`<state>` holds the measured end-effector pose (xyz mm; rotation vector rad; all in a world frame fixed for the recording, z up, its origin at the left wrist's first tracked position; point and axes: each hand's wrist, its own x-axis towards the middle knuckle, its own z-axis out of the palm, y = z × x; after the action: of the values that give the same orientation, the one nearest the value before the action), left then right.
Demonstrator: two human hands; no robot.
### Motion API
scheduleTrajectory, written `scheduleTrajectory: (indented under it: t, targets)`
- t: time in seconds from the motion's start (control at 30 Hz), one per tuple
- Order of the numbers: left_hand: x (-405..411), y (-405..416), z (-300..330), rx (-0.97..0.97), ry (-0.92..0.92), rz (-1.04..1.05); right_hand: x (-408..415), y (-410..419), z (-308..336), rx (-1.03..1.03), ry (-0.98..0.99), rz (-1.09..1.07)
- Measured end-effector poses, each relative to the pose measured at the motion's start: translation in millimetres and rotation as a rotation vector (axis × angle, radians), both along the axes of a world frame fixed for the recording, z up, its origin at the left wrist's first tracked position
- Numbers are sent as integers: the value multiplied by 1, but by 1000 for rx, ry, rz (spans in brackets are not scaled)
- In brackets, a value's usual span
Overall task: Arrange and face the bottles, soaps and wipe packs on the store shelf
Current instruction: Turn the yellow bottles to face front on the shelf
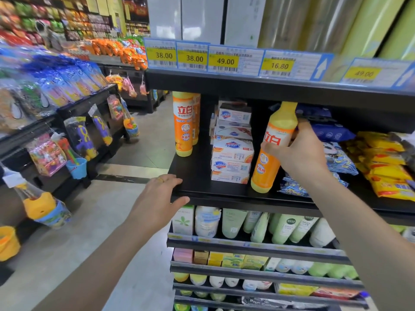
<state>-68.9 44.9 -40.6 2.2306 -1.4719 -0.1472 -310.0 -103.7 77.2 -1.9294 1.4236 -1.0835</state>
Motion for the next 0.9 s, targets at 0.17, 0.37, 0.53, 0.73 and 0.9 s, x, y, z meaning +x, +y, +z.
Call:
scheduleTrajectory:
  t: [0.17, 0.37, 0.53, 0.73, 0.9]
  targets:
    - [4, 1, -5, -35, 5, -14, 6, 2, -3, 17, 20, -18]
    - [16, 3, -1, -38, 12, -59, 10, 41, -26, -369, -226, -129]
    - [29, 4, 0, -31, 40, -26, 61, 67, -47, -542, -90, 173]
    - [52, 7, -4, -47, 182, -48, 149, 43, -31, -326, 6, 313]
    - [51, 6, -12, -131, 434, -84, 208, 8, -21, -124, 77, 217]
